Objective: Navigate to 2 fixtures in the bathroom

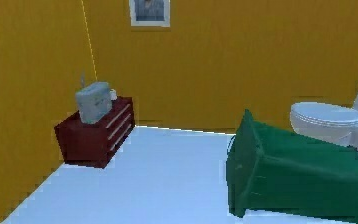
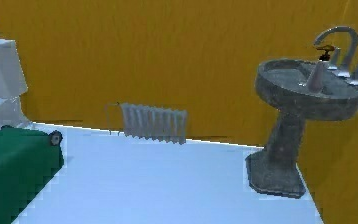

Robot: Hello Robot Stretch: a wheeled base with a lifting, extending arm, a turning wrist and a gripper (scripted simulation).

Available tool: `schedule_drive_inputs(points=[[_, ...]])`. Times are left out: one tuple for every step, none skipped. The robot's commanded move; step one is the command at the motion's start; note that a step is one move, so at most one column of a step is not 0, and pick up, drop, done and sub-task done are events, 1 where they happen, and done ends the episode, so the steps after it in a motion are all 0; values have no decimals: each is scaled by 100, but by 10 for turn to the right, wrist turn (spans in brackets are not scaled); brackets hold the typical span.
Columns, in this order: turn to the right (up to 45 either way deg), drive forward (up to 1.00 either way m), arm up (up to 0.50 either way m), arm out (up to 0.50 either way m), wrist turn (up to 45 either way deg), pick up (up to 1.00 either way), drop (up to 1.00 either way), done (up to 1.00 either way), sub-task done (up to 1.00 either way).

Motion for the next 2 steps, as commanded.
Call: schedule_drive_inputs(points=[[120,0,0,0,0,0,0,0,0],[0,100,0,0,0,0,0,0,0]])
